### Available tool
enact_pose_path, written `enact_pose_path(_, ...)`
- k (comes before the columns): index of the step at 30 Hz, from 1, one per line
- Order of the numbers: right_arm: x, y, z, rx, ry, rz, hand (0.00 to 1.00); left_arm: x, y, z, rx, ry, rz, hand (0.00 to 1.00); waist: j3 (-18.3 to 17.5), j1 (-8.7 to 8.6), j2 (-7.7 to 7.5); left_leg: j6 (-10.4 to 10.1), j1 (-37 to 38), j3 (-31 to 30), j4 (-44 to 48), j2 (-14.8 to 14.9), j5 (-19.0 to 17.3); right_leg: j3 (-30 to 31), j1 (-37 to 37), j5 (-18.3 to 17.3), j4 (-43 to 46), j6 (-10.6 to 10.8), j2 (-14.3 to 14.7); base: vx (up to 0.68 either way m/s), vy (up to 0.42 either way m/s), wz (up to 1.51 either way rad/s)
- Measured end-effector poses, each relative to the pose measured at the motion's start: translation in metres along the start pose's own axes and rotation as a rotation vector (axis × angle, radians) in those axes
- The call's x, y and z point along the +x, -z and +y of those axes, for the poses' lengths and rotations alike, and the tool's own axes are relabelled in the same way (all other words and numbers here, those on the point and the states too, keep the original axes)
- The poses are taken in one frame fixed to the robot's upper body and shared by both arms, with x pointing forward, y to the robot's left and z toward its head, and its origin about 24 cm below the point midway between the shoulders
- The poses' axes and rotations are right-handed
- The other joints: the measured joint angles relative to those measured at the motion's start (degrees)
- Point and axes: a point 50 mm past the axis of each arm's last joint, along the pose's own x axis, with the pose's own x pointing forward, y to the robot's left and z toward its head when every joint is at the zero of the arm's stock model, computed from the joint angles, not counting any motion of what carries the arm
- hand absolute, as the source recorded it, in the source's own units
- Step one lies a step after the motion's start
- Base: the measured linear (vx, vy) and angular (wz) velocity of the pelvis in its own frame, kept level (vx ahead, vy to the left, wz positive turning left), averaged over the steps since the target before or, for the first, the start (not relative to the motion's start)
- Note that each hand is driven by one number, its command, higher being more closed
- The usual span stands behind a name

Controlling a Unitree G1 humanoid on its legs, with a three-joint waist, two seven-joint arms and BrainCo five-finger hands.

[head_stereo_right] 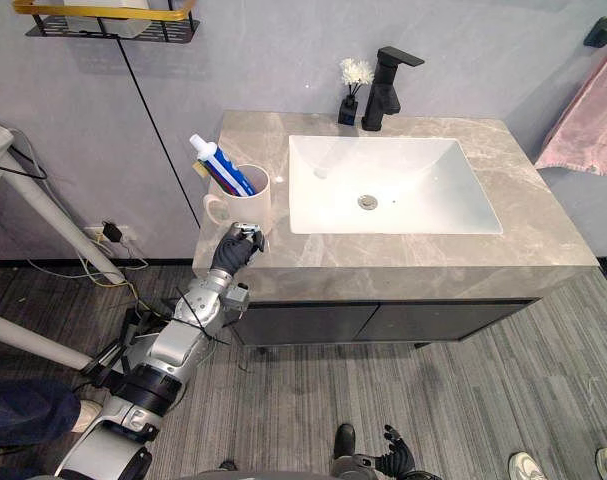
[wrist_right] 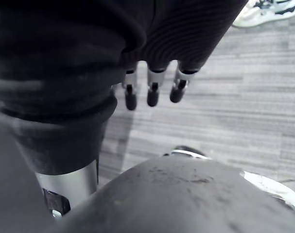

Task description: Organize washtable

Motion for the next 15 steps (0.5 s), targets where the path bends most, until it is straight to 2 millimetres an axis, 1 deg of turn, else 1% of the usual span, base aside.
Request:
enact_pose_path(2, 0.0, 0.0, 0.0, 0.0, 0.0, -0.002, 0.0, 0.0, 0.001, 0.0, 0.059, -0.002, 0.001, 1.0, 0.0, 0.01, 0.0, -0.01, 0.14, 0.22, 0.0, 0.0, -0.01, 0.26, -0.01, 0.06, 0.0, 0.01, 0.02, -0.01, 0.0, -0.06)
enact_pose_path(5, 0.0, 0.0, 0.0, -0.003, 0.0, -0.006, 0.0, 0.003, 0.004, 0.009, 0.19, -0.061, 0.01, 1.0, 0.05, 0.15, -0.04, -0.09, 0.69, 1.05, 0.03, 0.09, -0.17, 1.1, -0.01, 0.27, -0.01, -0.06, 0.17, -0.02, 0.0, -0.12)
enact_pose_path(8, 0.0, -0.002, 0.0, -0.018, -0.002, -0.021, 0.0, 0.007, 0.004, 0.021, 0.25, -0.132, 0.019, 1.0, 0.42, 0.02, -0.01, -0.08, 0.9, 1.55, 0.29, 0.11, -0.35, 1.62, -0.06, 0.43, -0.02, -0.16, 0.2, -0.04, 0.001, -0.12)
enact_pose_path(13, 0.0, -0.006, 0.0, -0.049, 0.002, -0.044, 0.0, 0.006, 0.002, 0.029, 0.285, -0.194, 0.006, 1.0, 1.08, 0.14, -0.18, -0.29, 0.64, 2.31, 1.2, 0.49, -0.96, 2.6, -0.62, 0.59, -0.02, -0.41, 0.58, -0.03, -0.005, -0.1)
enact_pose_path(15, 0.0, -0.009, 0.001, -0.059, 0.001, -0.059, 0.0, 0.008, -0.003, 0.031, 0.305, -0.222, -0.016, 1.0, 1.67, 0.13, -0.4, -0.28, 0.41, 2.5, 1.28, 0.49, -0.96, 2.82, -0.98, 0.68, 0.01, -0.48, 0.61, -0.02, -0.005, -0.07)
